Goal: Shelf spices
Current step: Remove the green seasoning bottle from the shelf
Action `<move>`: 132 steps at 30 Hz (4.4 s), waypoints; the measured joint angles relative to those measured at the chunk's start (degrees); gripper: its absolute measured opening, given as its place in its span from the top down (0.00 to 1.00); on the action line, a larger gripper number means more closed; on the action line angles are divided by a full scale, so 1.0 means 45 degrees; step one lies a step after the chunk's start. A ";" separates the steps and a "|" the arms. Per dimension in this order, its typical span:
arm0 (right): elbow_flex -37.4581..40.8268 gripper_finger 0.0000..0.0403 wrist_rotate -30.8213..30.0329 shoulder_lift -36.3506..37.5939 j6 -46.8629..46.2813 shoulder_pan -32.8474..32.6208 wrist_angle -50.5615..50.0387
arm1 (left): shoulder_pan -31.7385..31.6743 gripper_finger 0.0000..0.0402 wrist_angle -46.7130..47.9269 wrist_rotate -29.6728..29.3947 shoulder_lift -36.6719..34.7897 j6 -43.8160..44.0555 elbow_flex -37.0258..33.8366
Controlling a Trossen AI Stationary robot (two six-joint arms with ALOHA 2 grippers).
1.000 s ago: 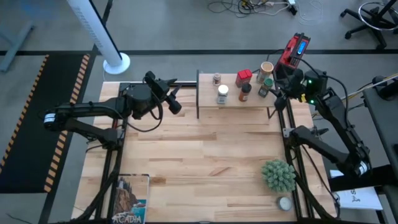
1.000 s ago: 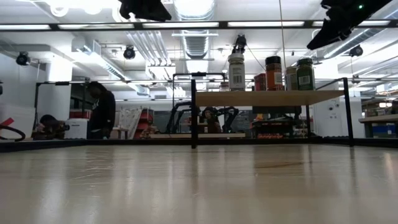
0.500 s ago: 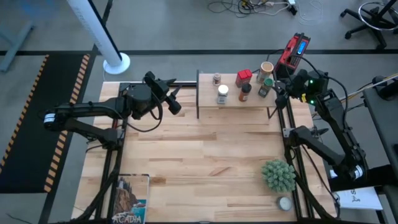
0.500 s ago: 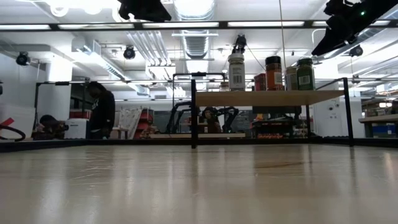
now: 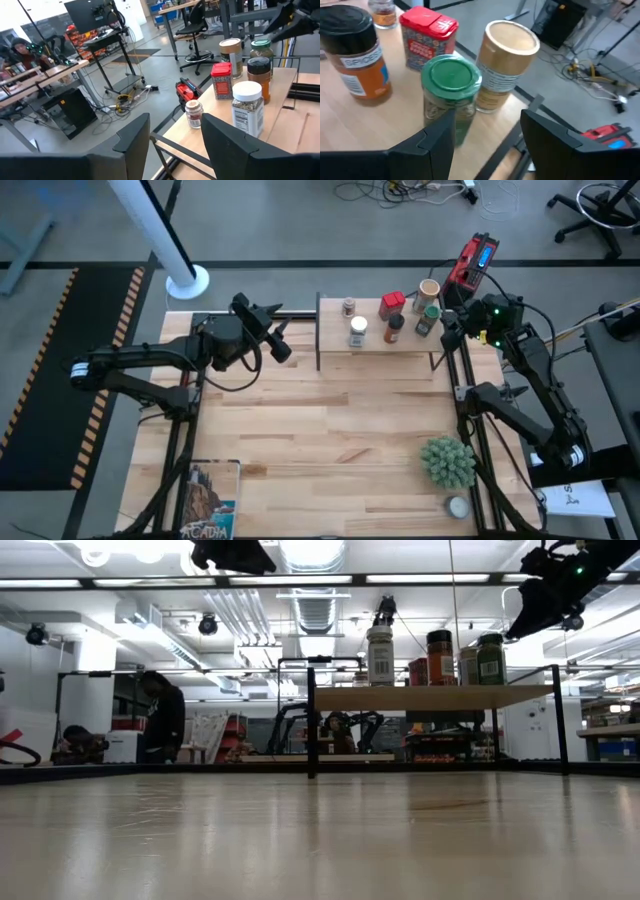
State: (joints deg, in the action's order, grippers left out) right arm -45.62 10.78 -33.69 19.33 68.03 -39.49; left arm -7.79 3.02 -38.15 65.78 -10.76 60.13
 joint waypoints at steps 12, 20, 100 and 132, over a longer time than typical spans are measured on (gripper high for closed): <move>0.0095 0.41 0.1040 0.0049 0.0493 0.0000 -0.0692 | 0.0000 0.57 0.0264 0.0000 0.0000 -0.0142 0.0017; 0.0056 0.23 0.1400 -0.0058 0.0842 0.0000 -0.0674 | 0.0000 0.57 0.0290 0.0000 0.0000 -0.0050 0.0022; 0.0032 0.22 0.1989 -0.2803 0.0230 -0.0460 0.1283 | -0.0019 0.55 -0.0424 0.0044 0.0029 -0.0404 0.0036; 0.0032 0.54 0.1931 -0.3274 -0.0330 -0.0460 0.1312 | -0.0019 0.57 -0.0347 0.0044 0.0034 -0.0360 0.0036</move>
State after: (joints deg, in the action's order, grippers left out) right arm -45.47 19.46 -48.42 17.85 65.96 -33.59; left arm -7.88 1.45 -37.95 65.93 -12.38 60.29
